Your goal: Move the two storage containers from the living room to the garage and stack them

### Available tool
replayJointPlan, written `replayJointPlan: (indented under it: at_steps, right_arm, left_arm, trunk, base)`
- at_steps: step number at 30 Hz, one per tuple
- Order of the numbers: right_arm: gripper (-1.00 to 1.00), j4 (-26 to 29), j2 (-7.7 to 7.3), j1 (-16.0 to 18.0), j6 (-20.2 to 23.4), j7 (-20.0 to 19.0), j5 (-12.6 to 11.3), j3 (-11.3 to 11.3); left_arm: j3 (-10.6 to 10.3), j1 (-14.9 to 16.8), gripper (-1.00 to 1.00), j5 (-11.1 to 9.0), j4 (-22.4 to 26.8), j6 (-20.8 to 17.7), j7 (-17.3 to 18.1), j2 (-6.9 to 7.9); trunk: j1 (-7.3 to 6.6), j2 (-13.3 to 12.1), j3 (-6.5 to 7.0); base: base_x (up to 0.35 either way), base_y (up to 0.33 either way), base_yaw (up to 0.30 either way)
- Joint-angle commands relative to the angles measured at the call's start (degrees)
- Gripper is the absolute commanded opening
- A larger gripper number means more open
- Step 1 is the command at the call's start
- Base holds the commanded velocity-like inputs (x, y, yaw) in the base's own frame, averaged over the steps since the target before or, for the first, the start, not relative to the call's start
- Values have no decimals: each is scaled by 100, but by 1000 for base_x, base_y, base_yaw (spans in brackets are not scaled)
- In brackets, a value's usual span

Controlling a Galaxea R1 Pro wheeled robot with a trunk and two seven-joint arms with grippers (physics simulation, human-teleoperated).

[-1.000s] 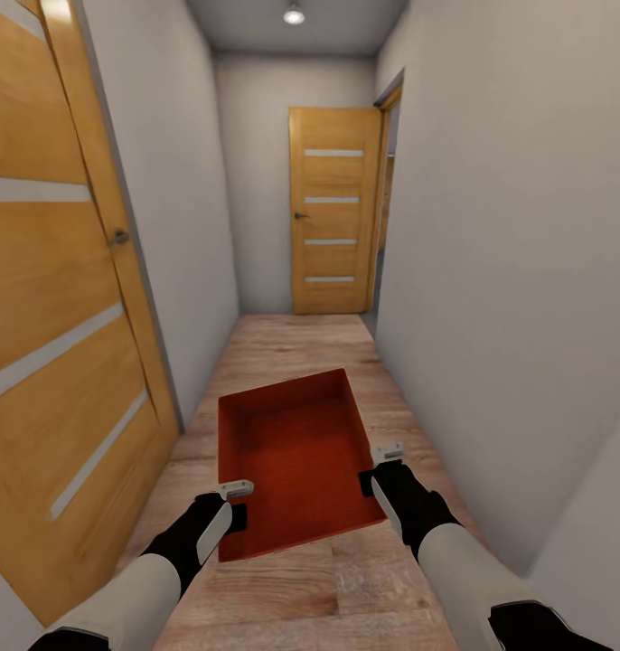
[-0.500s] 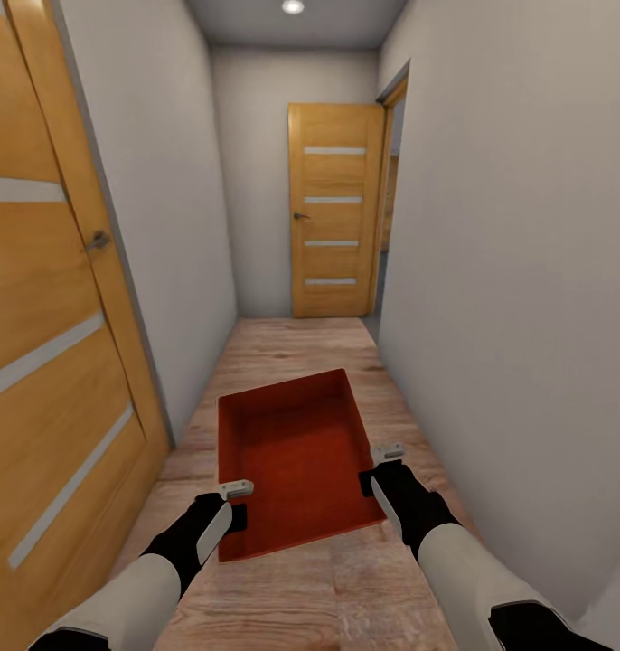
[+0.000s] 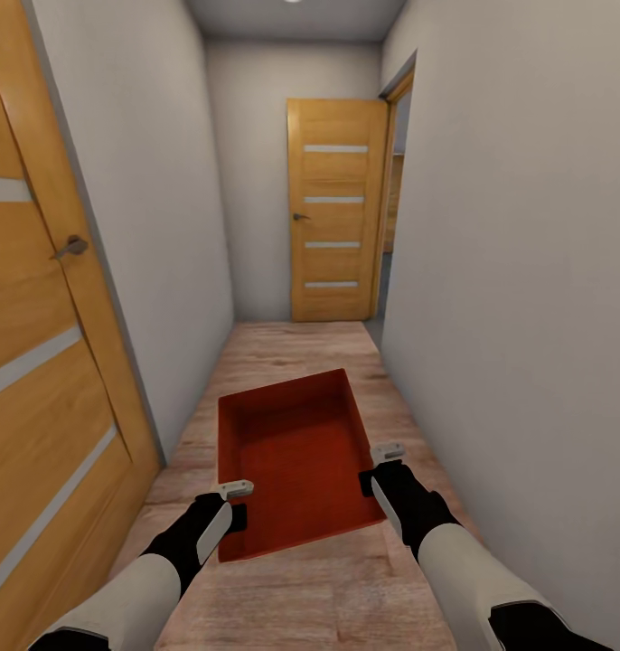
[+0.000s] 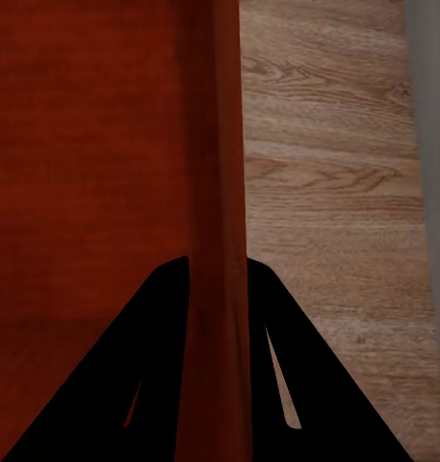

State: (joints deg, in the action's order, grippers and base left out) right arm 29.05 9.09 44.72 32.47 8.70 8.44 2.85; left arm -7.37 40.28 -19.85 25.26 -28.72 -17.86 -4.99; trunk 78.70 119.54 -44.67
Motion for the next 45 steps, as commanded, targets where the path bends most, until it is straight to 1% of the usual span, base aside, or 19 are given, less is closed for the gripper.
replayJointPlan:
  at_steps: [1, 45]
  right_arm:
    - [-100, 101, -4, 5, -30, -176, -431, -30]
    - [-100, 101, -4, 8, -30, -176, -431, -30]
  left_arm:
    - [64, -2, -100, -54, -8, -2, 2, 7]
    - [63, -2, -100, -54, -13, -2, 2, 7]
  trunk:
    - [0, 0, 0]
    - [0, 0, 0]
  base:
    - [309, 0, 0]
    - [317, 0, 0]
